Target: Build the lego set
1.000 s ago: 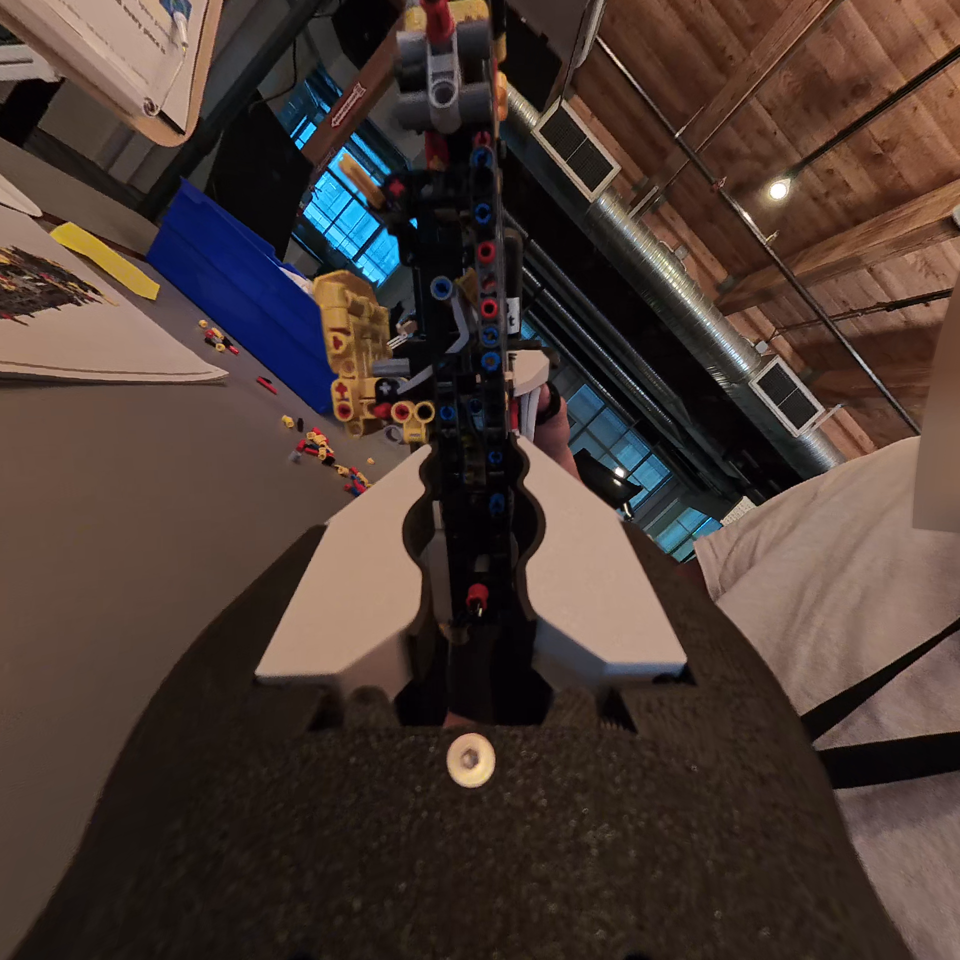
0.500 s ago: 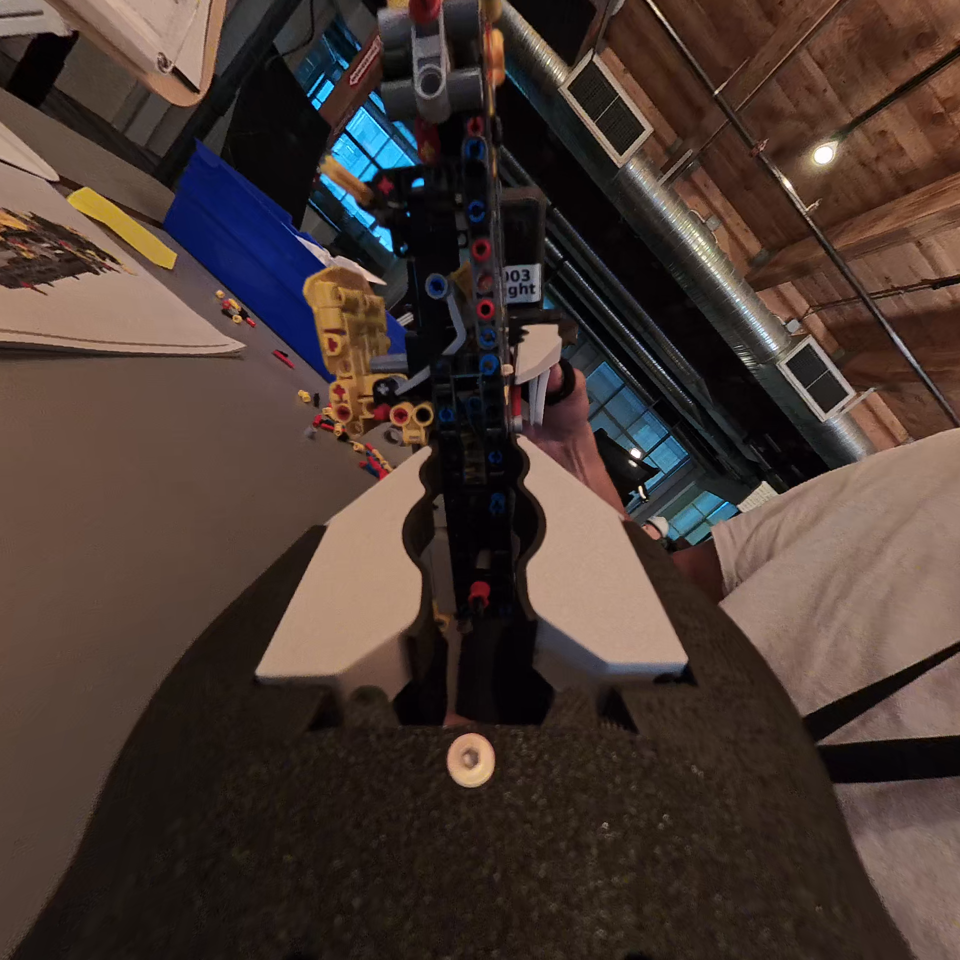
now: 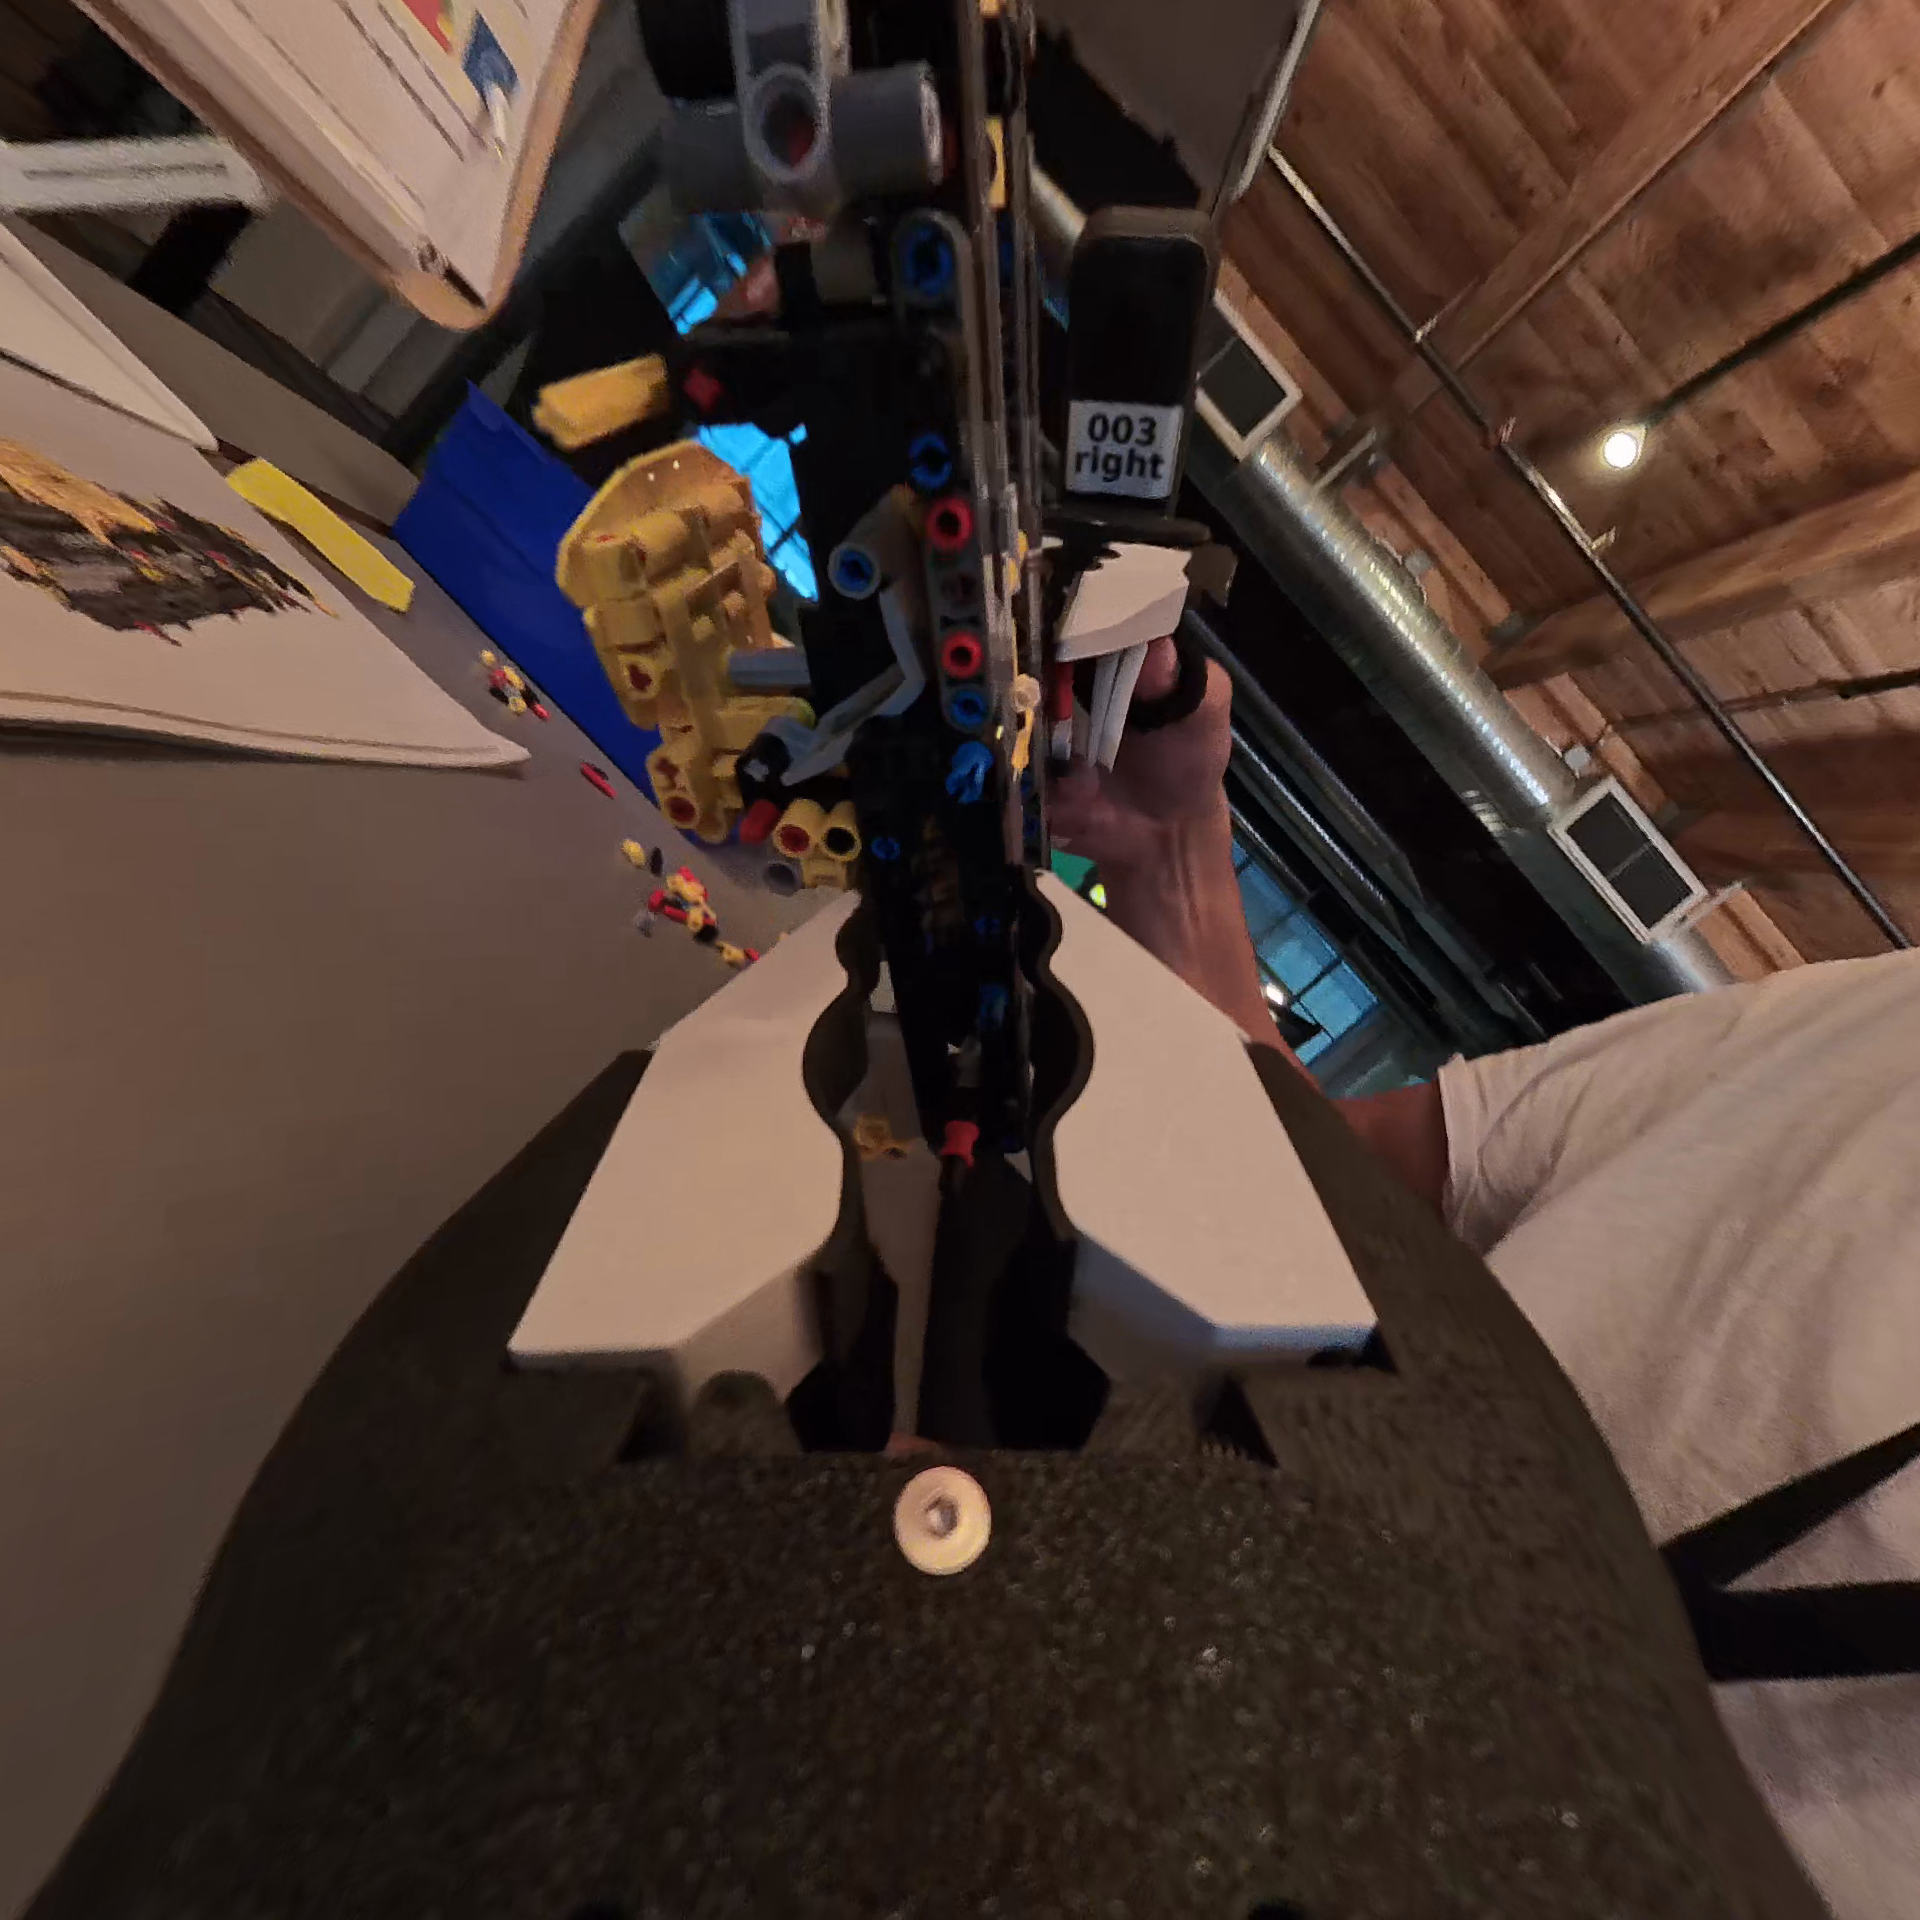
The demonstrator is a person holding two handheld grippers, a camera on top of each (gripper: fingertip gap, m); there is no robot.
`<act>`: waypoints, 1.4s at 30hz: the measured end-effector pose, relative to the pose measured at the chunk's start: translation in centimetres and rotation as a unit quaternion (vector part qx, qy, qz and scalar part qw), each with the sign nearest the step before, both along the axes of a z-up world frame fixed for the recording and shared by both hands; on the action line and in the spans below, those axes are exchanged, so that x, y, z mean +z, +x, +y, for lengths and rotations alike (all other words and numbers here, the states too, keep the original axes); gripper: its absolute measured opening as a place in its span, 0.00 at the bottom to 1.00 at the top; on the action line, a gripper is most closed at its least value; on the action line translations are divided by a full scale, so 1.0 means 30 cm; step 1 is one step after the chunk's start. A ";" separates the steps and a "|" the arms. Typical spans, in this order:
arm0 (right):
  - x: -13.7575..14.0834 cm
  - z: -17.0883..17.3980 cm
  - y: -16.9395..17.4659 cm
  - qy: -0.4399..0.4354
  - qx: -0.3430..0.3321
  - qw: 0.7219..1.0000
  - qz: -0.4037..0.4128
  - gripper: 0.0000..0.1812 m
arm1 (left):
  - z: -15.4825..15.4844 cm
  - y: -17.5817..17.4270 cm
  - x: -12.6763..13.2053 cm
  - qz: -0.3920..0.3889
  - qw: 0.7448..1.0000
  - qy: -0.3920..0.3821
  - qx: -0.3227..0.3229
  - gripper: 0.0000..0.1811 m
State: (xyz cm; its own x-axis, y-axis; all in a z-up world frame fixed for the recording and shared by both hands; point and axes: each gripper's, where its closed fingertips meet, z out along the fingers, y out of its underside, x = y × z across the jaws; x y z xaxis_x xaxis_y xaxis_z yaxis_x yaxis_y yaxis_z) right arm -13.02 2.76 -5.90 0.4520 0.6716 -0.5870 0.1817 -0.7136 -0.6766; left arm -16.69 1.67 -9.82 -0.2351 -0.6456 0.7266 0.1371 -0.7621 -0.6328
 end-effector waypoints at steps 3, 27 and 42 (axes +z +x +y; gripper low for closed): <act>0.035 0.002 -0.023 -0.007 0.028 1.000 0.005 0.04 | 0.002 -0.011 0.024 -0.018 1.000 0.011 0.010 0.14; 0.122 0.049 -0.062 0.027 0.008 0.998 0.052 0.17 | 0.046 -0.067 0.072 -0.124 0.988 -0.093 -0.019 0.13; 0.026 -0.028 -0.020 -0.032 -0.023 0.997 0.069 0.28 | 0.014 -0.054 0.069 -0.092 0.995 -0.040 -0.005 0.14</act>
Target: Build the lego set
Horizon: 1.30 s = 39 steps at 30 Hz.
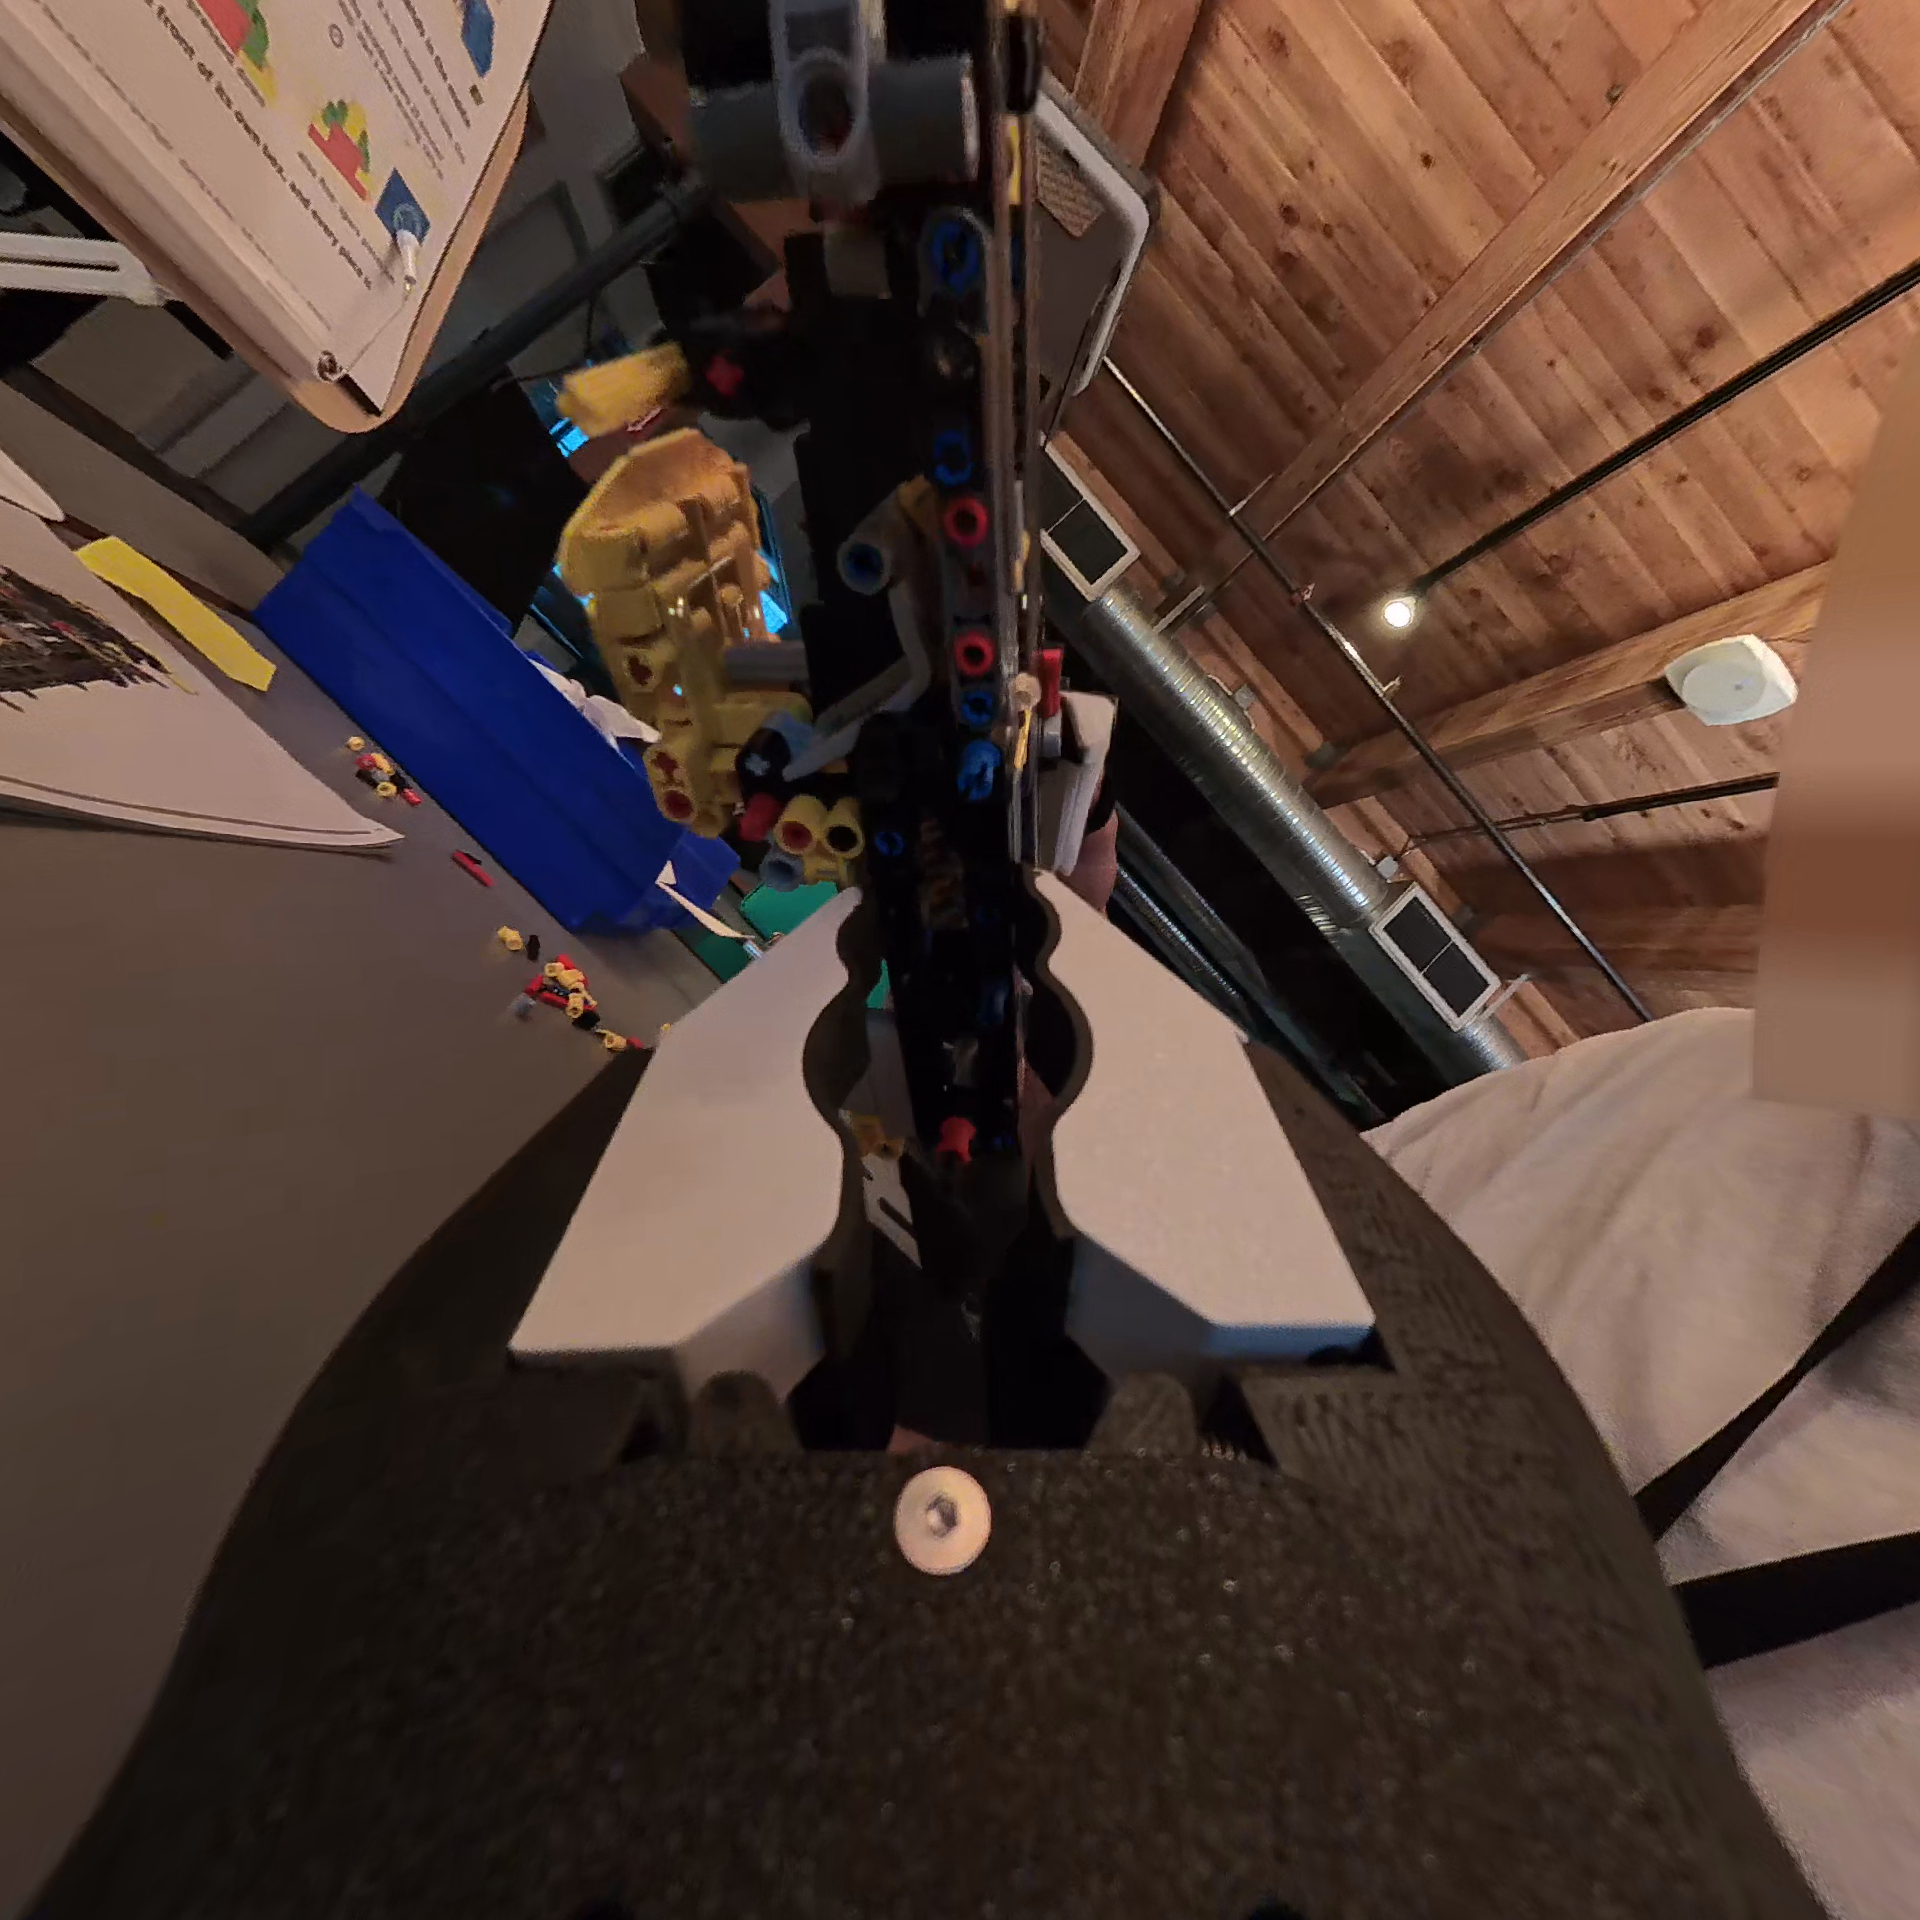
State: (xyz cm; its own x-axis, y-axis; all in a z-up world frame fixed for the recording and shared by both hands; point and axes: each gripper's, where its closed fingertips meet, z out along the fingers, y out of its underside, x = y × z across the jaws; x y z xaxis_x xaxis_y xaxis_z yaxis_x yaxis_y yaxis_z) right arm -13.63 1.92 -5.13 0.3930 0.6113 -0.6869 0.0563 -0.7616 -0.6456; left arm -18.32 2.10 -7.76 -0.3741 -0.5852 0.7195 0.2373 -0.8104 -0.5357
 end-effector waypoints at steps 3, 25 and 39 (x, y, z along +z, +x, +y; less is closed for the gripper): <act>-0.007 0.011 0.005 0.001 -0.015 1.000 -0.001 0.27 | -0.001 0.010 -0.012 0.006 1.000 -0.008 0.000 0.14; 0.074 0.061 0.031 0.268 -0.147 0.931 -0.201 0.47 | 0.055 -0.020 -0.001 -0.026 0.998 -0.050 0.031 0.14; -0.008 0.108 -0.016 0.356 -0.216 0.803 -0.427 0.29 | 0.069 -0.031 -0.003 -0.013 0.996 -0.035 0.086 0.13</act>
State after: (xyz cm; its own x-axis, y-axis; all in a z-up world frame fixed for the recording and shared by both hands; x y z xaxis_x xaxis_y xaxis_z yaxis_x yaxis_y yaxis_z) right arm -14.11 5.17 -5.37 0.8158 0.4097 0.4082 0.5393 -0.2842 -0.7927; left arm -19.24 4.18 -7.85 -0.2918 -0.5911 0.7519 0.3894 -0.7915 -0.4711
